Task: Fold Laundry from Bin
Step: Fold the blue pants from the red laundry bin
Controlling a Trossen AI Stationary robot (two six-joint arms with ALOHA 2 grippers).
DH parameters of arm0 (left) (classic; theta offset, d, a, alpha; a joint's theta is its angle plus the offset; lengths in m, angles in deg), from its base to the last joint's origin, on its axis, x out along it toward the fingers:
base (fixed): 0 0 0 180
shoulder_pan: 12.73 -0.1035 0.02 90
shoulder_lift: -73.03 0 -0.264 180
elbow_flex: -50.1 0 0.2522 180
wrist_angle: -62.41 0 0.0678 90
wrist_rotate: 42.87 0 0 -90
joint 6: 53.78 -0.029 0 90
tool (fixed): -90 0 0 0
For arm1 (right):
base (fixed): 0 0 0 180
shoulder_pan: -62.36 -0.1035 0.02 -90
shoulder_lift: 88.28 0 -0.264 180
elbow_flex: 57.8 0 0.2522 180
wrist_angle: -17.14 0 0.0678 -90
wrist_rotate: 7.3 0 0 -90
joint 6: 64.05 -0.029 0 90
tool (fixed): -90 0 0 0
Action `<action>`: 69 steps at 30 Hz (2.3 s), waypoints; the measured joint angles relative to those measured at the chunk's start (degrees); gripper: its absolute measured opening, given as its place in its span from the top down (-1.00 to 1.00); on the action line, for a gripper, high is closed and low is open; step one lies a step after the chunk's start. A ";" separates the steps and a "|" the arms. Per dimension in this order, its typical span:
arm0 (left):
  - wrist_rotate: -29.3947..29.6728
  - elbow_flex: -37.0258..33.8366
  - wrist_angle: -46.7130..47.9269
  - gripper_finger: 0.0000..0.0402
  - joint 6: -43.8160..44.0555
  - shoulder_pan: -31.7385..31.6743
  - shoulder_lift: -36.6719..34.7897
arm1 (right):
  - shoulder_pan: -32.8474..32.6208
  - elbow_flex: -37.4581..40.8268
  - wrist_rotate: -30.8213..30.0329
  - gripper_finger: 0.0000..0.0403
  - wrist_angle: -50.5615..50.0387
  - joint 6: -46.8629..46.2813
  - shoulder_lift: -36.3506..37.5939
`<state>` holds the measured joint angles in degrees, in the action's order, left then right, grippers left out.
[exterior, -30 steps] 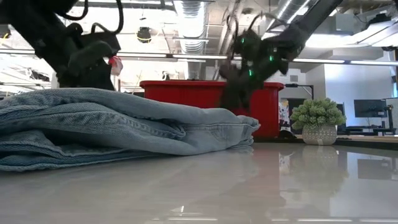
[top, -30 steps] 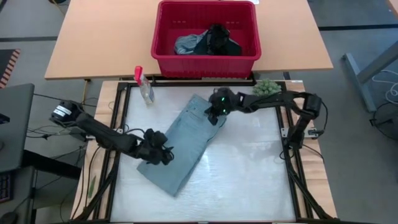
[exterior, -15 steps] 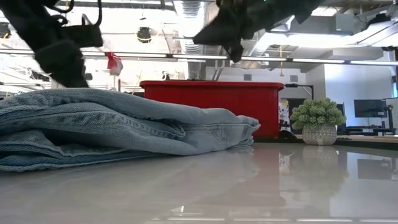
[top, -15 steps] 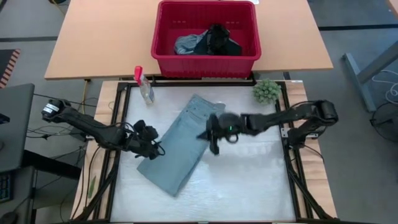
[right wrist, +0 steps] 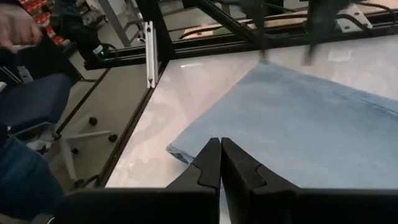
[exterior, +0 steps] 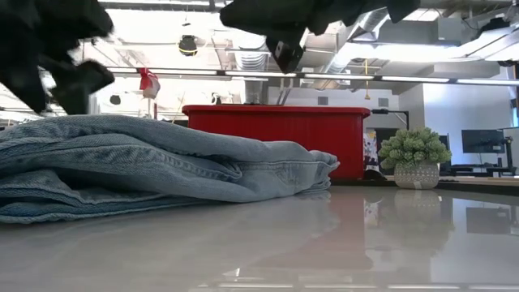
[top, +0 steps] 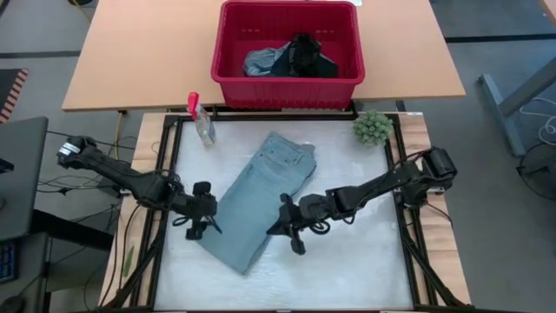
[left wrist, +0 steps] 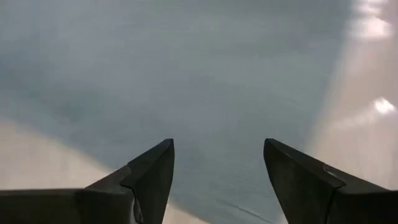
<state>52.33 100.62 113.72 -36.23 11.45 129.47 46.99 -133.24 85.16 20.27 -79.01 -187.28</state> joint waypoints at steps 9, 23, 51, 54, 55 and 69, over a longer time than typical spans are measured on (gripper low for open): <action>5.20 0.66 -9.62 -0.17 -4.65 22.09 4.94 | 0.12 -0.38 0.53 0.81 -6.89 -0.05 2.21; 24.87 9.60 -10.45 -0.17 -6.72 29.93 30.34 | -0.79 -0.38 6.45 0.81 -29.35 -0.09 8.08; 18.62 20.37 8.74 0.94 2.43 25.01 39.32 | 1.10 -0.34 -15.76 0.89 -32.76 -4.99 20.50; 19.37 26.84 13.08 0.97 -1.36 24.25 39.32 | 3.43 -0.42 -26.95 0.92 -21.53 -5.84 17.90; 19.36 28.68 14.49 0.98 -2.65 23.82 39.32 | 4.55 -0.42 -28.07 0.92 -18.27 -5.76 16.30; 12.76 42.71 25.90 0.99 4.68 21.30 36.71 | 3.50 -0.34 -20.35 0.92 12.87 -7.91 -11.73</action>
<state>65.09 143.33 139.62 -31.55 32.75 166.18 50.49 -133.58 64.81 33.14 -86.92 -199.01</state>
